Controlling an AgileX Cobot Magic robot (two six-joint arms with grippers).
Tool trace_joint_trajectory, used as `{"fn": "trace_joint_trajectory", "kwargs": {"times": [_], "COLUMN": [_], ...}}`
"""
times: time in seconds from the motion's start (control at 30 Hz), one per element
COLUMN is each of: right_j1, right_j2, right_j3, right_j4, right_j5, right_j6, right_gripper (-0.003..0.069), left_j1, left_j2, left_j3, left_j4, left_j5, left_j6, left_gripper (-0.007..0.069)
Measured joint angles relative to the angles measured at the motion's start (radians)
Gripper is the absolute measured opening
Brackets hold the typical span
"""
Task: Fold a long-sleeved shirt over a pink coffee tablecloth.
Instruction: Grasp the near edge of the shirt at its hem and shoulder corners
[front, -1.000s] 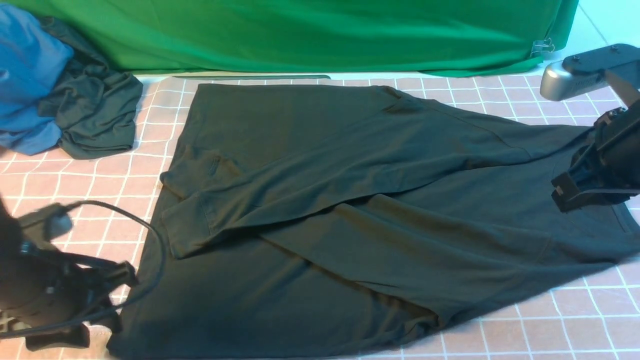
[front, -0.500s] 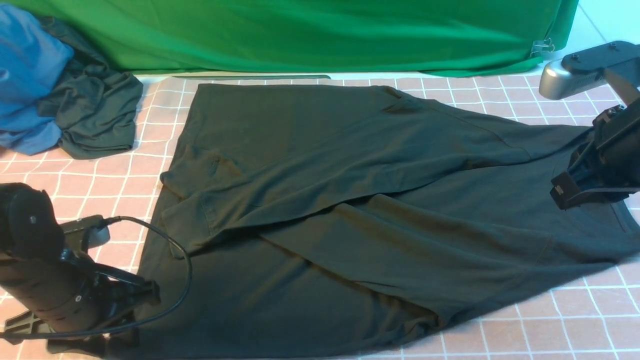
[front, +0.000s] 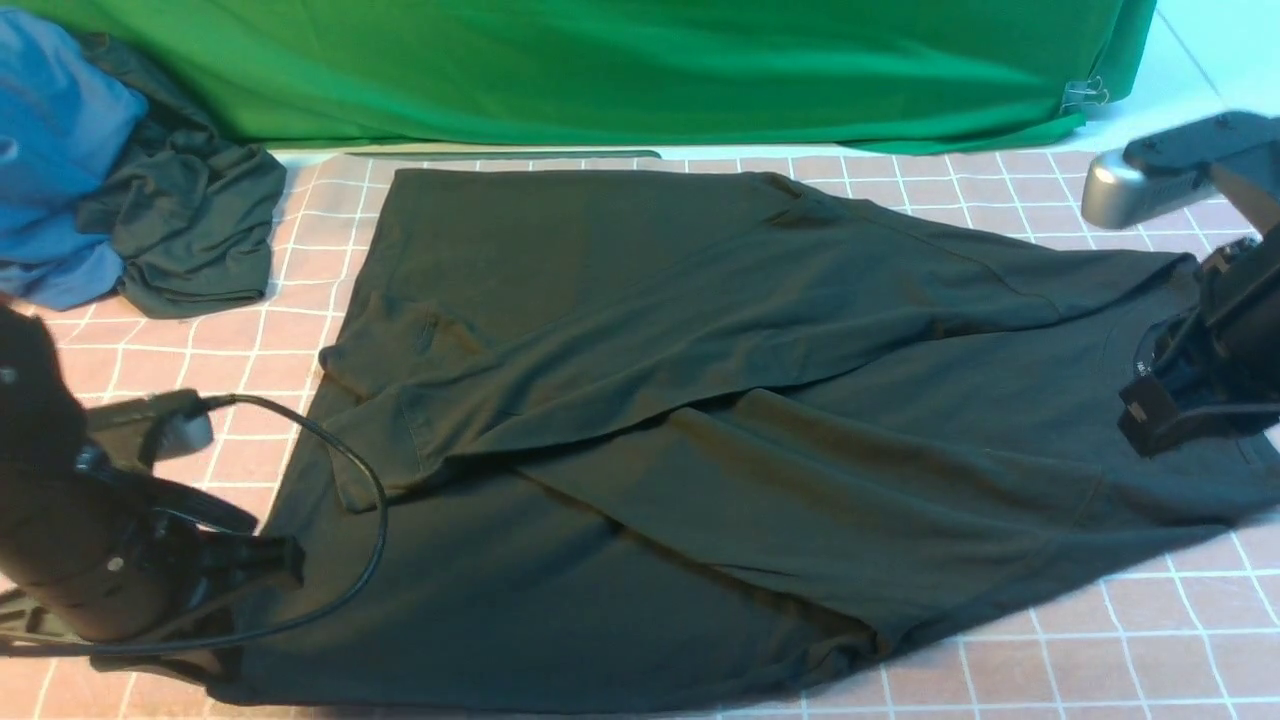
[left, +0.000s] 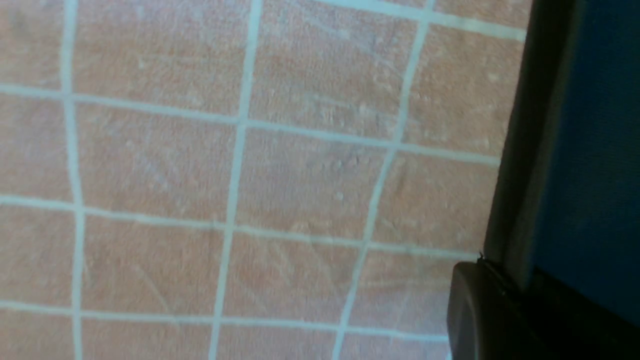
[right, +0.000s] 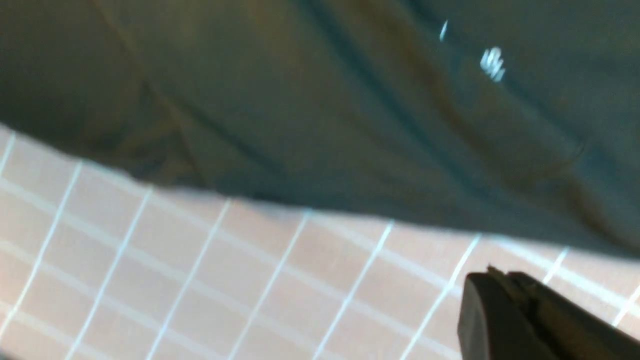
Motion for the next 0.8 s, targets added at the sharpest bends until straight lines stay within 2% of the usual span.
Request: {"fn": "trace_joint_trajectory", "kwargs": {"times": [0.13, 0.27, 0.33, 0.37, 0.4, 0.43, 0.5, 0.63, 0.8], "right_j1": [0.000, 0.000, 0.000, 0.000, 0.000, 0.000, 0.000, 0.000, 0.020], "right_j2": [-0.006, -0.006, -0.006, -0.002, 0.003, 0.021, 0.053, 0.134, 0.220], "right_j3": [0.060, 0.148, 0.204, 0.228, 0.234, 0.237, 0.237, 0.237, 0.242], "right_j4": [-0.028, -0.058, -0.058, -0.059, -0.061, -0.062, -0.059, -0.058, -0.059], "right_j5": [0.019, -0.028, -0.109, -0.152, -0.174, -0.198, -0.226, -0.257, -0.322], "right_j6": [0.036, 0.124, 0.150, 0.154, 0.153, 0.137, 0.079, -0.017, -0.102], "right_gripper": [0.0070, 0.0098, 0.0158, 0.0221, 0.0251, 0.0327, 0.0414, 0.0505, 0.0530], "left_j1": [0.000, 0.000, 0.000, 0.000, 0.000, 0.000, 0.000, 0.000, 0.000], "left_j2": [-0.103, -0.175, -0.213, -0.225, -0.231, -0.236, -0.241, -0.241, -0.241], "left_j3": [0.000, 0.000, 0.000, 0.000, 0.000, 0.000, 0.000, 0.000, 0.000], "left_j4": [0.011, 0.021, 0.021, 0.021, 0.021, 0.021, 0.021, 0.021, 0.017], "left_j5": [0.042, 0.063, 0.074, 0.076, 0.077, 0.077, 0.079, 0.079, 0.076], "left_j6": [0.000, 0.000, 0.000, 0.000, 0.000, 0.000, 0.000, 0.000, 0.000], "left_gripper": [0.0030, 0.0030, 0.0030, 0.0030, 0.0030, 0.0030, 0.0030, 0.0030, 0.0030]}}
